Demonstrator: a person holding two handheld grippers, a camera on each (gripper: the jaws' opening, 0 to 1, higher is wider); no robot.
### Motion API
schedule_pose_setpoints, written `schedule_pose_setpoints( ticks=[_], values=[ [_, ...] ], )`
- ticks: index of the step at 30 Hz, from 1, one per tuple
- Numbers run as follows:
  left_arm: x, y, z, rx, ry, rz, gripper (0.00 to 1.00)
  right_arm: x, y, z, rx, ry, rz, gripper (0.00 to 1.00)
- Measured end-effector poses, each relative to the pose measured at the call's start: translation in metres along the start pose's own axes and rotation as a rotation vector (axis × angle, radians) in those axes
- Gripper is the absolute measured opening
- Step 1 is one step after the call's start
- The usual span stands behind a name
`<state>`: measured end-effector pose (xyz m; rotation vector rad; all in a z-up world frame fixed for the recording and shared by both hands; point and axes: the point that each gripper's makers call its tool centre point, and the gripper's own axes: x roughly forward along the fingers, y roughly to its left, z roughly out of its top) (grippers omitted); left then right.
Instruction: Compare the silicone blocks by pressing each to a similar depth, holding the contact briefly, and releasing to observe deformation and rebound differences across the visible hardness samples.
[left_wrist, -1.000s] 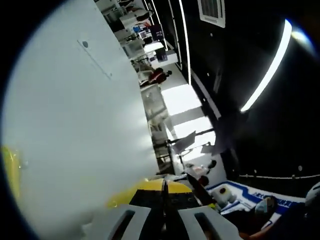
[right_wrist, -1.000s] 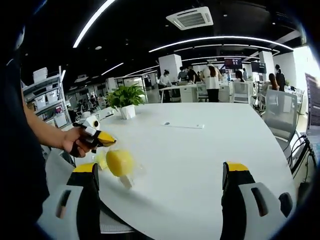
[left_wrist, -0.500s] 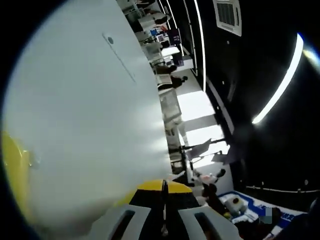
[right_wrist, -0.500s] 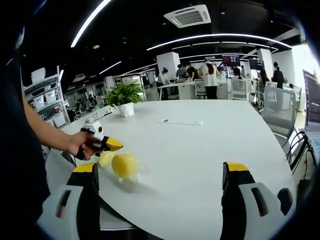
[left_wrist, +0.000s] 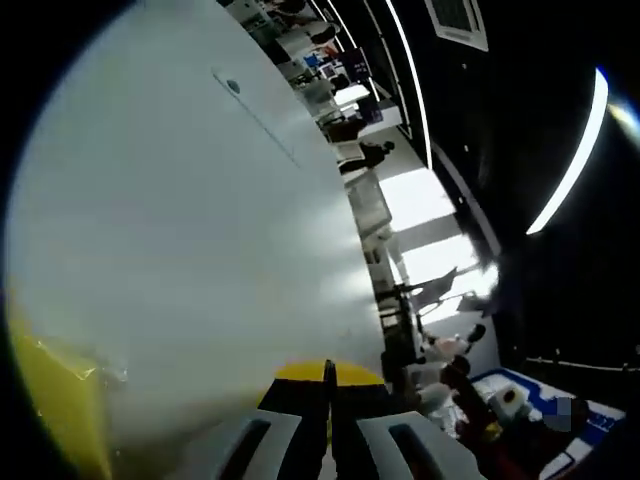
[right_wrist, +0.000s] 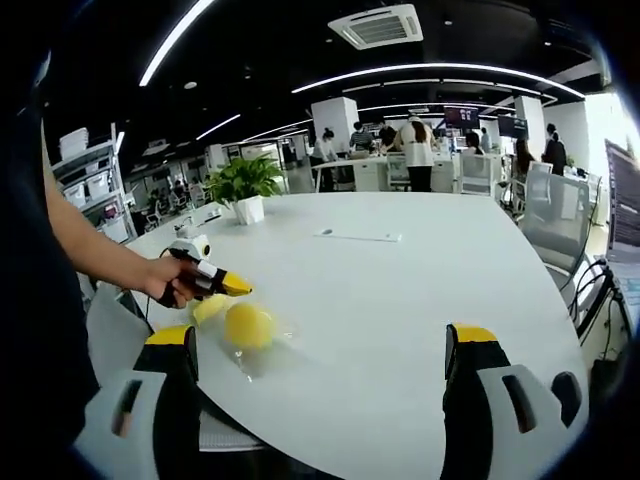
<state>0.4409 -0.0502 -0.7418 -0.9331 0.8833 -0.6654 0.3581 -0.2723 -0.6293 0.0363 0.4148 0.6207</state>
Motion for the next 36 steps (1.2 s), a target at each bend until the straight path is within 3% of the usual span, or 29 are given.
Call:
schedule_pose_setpoints(
  ticks=[11, 19, 30, 36],
  values=[
    [0.001, 0.024, 0.004, 0.061, 0.021, 0.097, 0.00, 0.001, -0.002, 0.000, 0.010, -0.001, -0.003, 0.96],
    [-0.001, 0.039, -0.011, 0.148, 0.087, 0.198, 0.00, 0.002, 0.000, -0.002, 0.019, -0.002, -0.002, 0.96],
    [-0.004, 0.052, -0.015, 0.195, 0.098, 0.270, 0.00, 0.000, 0.000, -0.002, 0.021, -0.003, -0.005, 0.96],
    [-0.004, 0.053, -0.015, 0.221, 0.097, 0.273, 0.00, 0.001, 0.001, -0.001, 0.021, -0.003, -0.001, 0.96]
  ],
)
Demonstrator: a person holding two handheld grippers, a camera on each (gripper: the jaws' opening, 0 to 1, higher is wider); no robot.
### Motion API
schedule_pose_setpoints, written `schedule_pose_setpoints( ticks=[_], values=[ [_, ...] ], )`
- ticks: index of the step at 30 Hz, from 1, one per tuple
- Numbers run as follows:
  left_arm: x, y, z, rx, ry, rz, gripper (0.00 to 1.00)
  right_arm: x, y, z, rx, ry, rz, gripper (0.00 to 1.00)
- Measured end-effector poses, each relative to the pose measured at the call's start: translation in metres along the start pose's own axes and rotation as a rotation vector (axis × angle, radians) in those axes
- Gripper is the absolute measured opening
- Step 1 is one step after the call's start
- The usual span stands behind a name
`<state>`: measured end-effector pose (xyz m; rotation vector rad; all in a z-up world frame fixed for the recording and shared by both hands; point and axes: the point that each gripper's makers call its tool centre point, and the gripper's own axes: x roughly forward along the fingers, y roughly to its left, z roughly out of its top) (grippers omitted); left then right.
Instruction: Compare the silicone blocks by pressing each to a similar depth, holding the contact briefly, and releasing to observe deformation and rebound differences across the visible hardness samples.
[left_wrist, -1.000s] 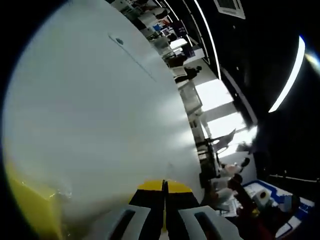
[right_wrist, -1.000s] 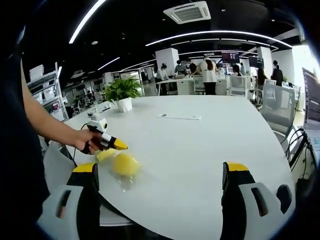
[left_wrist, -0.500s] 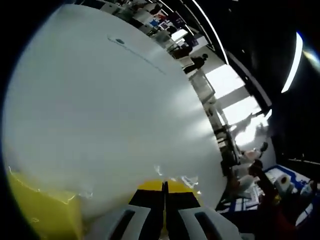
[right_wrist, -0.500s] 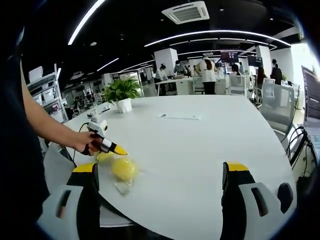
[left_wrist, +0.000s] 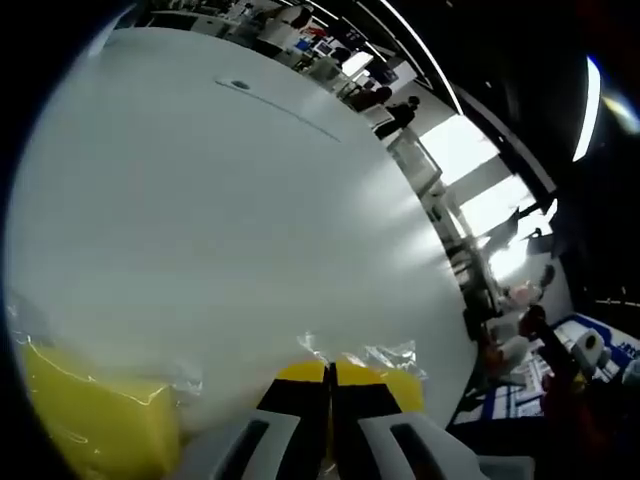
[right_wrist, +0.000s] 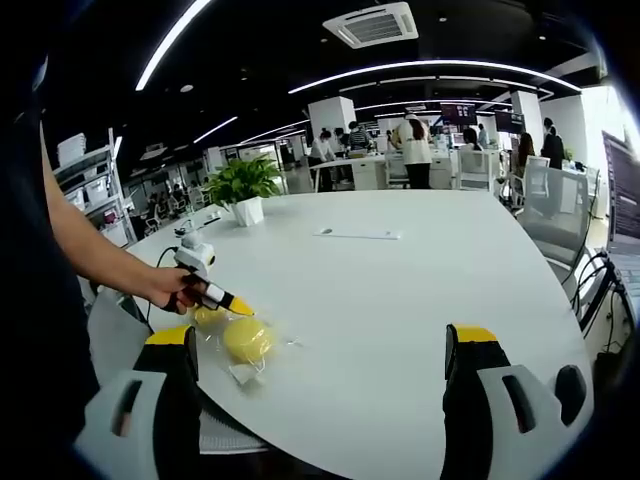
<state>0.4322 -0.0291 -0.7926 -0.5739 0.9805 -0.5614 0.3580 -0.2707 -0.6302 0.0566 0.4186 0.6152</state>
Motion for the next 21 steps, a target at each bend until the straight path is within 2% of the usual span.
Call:
schedule_pose_setpoints(
  ticks=[5, 21],
  values=[
    [0.0003, 0.0000, -0.0001, 0.032, -0.002, 0.016, 0.00, 0.0011, 0.0005, -0.0007, 0.000, 0.002, 0.002, 0.96],
    [0.0014, 0.0023, 0.0008, 0.056, -0.014, 0.030, 0.00, 0.0013, 0.0007, -0.0013, 0.002, 0.002, 0.002, 0.96]
  ],
)
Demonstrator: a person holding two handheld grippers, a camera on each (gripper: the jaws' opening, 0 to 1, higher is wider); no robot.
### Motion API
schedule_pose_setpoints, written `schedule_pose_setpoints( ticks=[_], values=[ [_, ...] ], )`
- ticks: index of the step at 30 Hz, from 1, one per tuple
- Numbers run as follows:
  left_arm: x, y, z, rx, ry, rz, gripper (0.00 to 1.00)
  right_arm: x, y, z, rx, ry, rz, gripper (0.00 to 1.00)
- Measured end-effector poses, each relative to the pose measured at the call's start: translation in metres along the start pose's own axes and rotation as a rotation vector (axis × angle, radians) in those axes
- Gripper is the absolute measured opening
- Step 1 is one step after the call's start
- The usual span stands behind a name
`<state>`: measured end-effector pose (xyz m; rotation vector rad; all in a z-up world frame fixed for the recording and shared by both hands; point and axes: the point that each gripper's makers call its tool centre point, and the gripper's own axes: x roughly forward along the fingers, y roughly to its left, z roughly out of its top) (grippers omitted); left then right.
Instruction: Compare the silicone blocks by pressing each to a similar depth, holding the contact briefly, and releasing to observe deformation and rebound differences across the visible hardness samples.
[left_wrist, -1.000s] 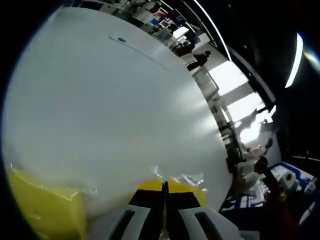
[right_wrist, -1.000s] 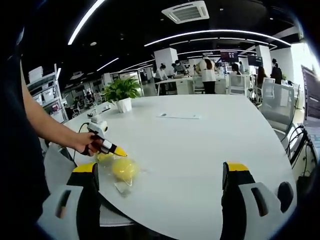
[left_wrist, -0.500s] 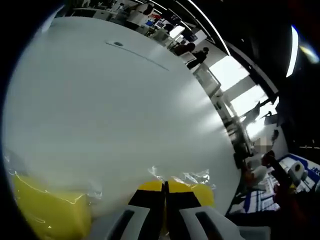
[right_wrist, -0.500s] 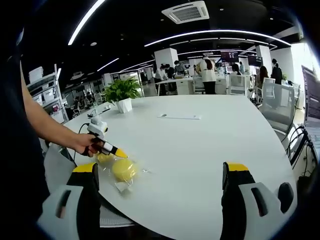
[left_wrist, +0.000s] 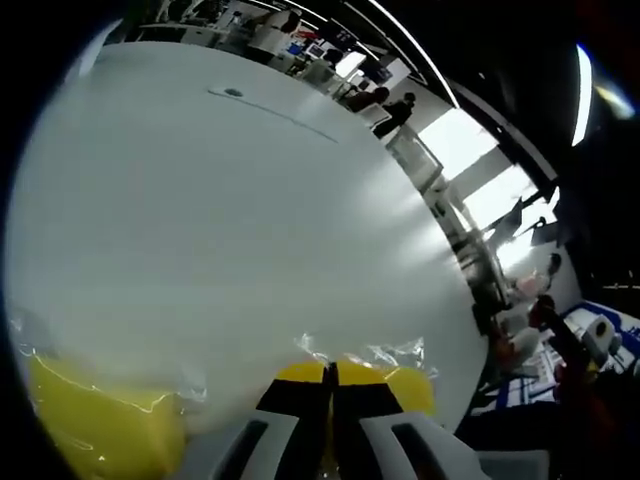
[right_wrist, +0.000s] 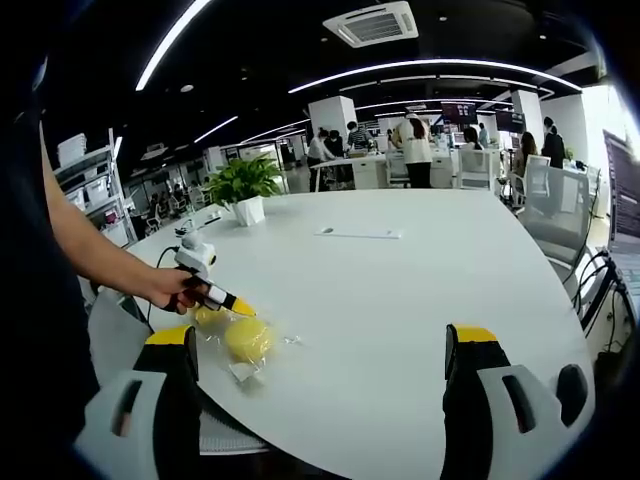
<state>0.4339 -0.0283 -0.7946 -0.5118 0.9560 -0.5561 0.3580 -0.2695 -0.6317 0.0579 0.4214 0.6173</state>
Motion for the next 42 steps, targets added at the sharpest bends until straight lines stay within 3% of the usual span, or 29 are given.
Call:
schedule_pose_setpoints(
  ticks=[2, 3, 4, 5, 8, 9, 12, 14, 15, 17, 25, 29, 35, 42],
  values=[
    [0.000, -0.007, 0.008, 0.049, -0.048, -0.044, 0.01, 0.000, 0.000, 0.000, 0.000, 0.000, 0.000, 0.96],
    [-0.001, -0.006, 0.006, 0.075, -0.034, -0.035, 0.07, 0.000, 0.000, 0.000, 0.001, -0.001, 0.000, 0.96],
    [-0.001, -0.006, 0.006, 0.097, -0.029, -0.030, 0.15, 0.001, 0.000, 0.000, 0.002, -0.002, 0.000, 0.96],
    [-0.001, -0.014, 0.010, 0.122, -0.059, -0.066, 0.24, 0.001, 0.000, 0.000, 0.002, -0.003, 0.001, 0.96],
    [-0.011, -0.026, 0.022, 0.178, -0.122, -0.097, 0.51, 0.002, -0.001, 0.001, 0.006, -0.006, 0.000, 0.96],
    [-0.015, -0.028, 0.030, 0.232, -0.161, -0.098, 0.63, 0.003, 0.000, 0.002, 0.007, -0.010, 0.001, 0.96],
    [-0.028, -0.038, 0.044, 0.297, -0.226, -0.128, 0.83, 0.006, 0.000, 0.001, 0.005, -0.011, 0.006, 0.96],
    [-0.042, -0.039, 0.066, 0.375, -0.330, -0.102, 0.99, 0.008, 0.001, 0.001, 0.005, -0.012, 0.009, 0.96],
    [-0.053, -0.043, 0.077, 0.412, -0.381, -0.112, 0.98, 0.009, 0.003, 0.001, 0.005, -0.010, 0.011, 0.96],
    [-0.070, -0.042, 0.090, 0.461, -0.424, -0.110, 1.00, 0.011, 0.004, 0.001, 0.001, -0.010, 0.016, 0.96],
    [-0.137, -0.011, 0.121, 0.574, -0.473, -0.037, 1.00, 0.020, 0.007, 0.001, -0.024, -0.001, 0.037, 0.96],
    [-0.167, 0.006, 0.120, 0.678, -0.467, 0.020, 1.00, 0.029, 0.012, -0.006, -0.033, 0.020, 0.056, 0.96],
    [-0.205, 0.029, 0.109, 0.683, -0.470, 0.071, 1.00, 0.042, 0.023, -0.020, -0.084, 0.038, 0.090, 0.96],
    [-0.241, 0.062, 0.078, 0.684, -0.458, 0.138, 1.00, 0.056, 0.032, -0.029, -0.113, 0.055, 0.114, 0.96]
  ],
)
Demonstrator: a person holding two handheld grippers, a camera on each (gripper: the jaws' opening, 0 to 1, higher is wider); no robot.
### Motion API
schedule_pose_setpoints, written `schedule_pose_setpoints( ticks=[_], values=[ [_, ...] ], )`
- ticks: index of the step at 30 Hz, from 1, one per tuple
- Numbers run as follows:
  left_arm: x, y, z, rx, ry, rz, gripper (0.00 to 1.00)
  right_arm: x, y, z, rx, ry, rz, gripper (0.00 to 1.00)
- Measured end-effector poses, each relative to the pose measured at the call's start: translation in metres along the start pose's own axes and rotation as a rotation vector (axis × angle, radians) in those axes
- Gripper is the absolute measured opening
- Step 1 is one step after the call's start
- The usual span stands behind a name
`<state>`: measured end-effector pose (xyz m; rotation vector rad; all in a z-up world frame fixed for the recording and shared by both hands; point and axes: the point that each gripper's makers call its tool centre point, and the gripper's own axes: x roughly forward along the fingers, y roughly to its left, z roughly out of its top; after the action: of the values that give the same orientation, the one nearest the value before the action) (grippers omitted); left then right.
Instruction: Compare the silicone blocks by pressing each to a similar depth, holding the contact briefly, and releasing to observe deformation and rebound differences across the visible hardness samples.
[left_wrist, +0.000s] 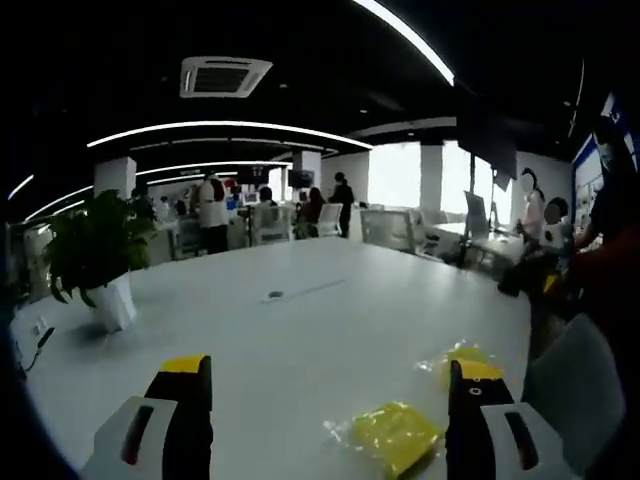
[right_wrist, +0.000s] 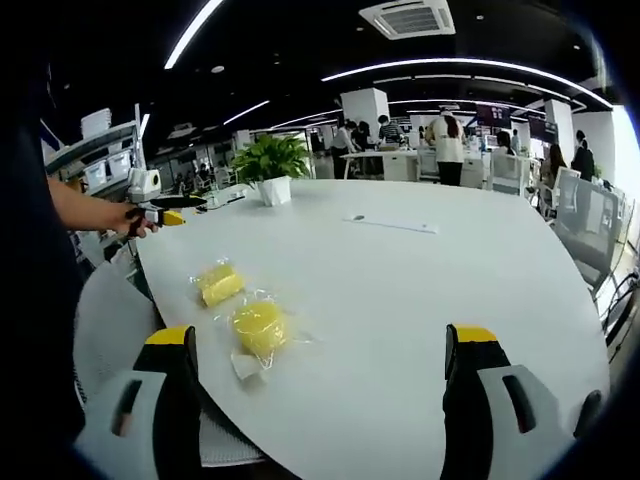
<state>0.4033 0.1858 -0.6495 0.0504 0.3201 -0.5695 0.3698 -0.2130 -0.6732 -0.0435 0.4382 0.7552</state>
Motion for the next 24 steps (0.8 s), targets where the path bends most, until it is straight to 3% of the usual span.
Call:
schedule_pose_setpoints(
  ticks=[6, 11, 18, 24],
  values=[
    [-0.033, 0.013, -0.022, -0.008, 0.014, 0.015, 1.00, 0.012, 0.007, -0.006, -0.025, 0.020, 0.017, 0.96],
    [-0.043, 0.011, -0.047, -0.003, 0.064, 0.005, 1.00, 0.018, 0.012, -0.015, -0.031, 0.042, 0.025, 0.96],
    [-0.050, 0.005, -0.058, -0.058, 0.072, -0.010, 1.00, 0.017, 0.017, -0.031, -0.005, 0.069, 0.019, 0.96],
    [-0.055, 0.010, -0.063, -0.079, 0.086, 0.013, 1.00, 0.014, 0.016, -0.031, 0.007, 0.065, 0.007, 0.96]
  ],
)
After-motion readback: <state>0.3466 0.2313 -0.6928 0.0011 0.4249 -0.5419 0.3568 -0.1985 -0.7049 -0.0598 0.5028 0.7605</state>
